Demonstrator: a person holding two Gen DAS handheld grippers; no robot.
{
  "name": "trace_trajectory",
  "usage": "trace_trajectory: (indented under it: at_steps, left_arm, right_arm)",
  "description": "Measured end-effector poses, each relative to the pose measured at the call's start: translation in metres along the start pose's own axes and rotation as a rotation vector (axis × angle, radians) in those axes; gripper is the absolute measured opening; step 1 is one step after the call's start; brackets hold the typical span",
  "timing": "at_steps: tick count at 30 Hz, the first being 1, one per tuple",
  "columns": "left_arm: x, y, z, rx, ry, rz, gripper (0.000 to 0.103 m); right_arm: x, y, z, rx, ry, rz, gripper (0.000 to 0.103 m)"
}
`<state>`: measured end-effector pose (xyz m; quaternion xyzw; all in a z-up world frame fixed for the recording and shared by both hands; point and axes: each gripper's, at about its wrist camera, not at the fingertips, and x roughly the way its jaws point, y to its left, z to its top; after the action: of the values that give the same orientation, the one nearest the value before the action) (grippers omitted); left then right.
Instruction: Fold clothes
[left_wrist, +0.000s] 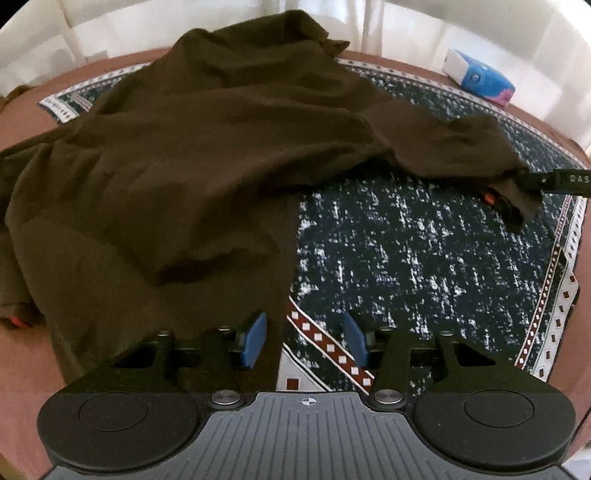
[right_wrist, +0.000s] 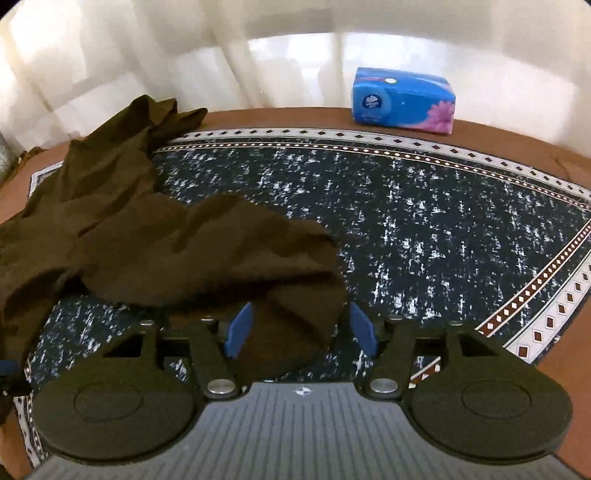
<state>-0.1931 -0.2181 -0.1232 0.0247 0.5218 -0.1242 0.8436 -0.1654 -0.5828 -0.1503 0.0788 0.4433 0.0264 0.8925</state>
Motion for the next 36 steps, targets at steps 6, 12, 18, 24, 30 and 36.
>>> trace_trajectory:
  at_steps: [6,12,18,24,30,36]
  left_arm:
    - [-0.001,0.015,0.004,-0.074,0.001,0.016,0.01]
    - [-0.001,0.023,0.007,-0.083,0.008,0.01,0.0]
    - [-0.035,0.024,0.016,-0.094,-0.055,-0.041,0.0]
    - [-0.092,0.011,0.035,-0.032,-0.15,-0.085,0.0]
    - [-0.132,-0.028,0.05,0.08,-0.2,-0.166,0.0]
    - [-0.151,-0.085,0.061,0.176,-0.202,-0.329,0.0]
  right_arm:
    - [0.014,0.0,-0.001,0.014,0.032,0.021,0.068]
    - [0.016,0.006,-0.001,-0.012,0.031,0.017,0.059]
    - [-0.003,0.003,0.01,0.005,-0.002,0.06,0.004]
    - [-0.056,0.005,0.039,-0.023,-0.162,0.134,0.003]
    - [-0.117,-0.014,0.091,-0.078,-0.384,0.103,0.003]
    - [-0.147,-0.052,0.132,-0.111,-0.488,-0.013,0.003]
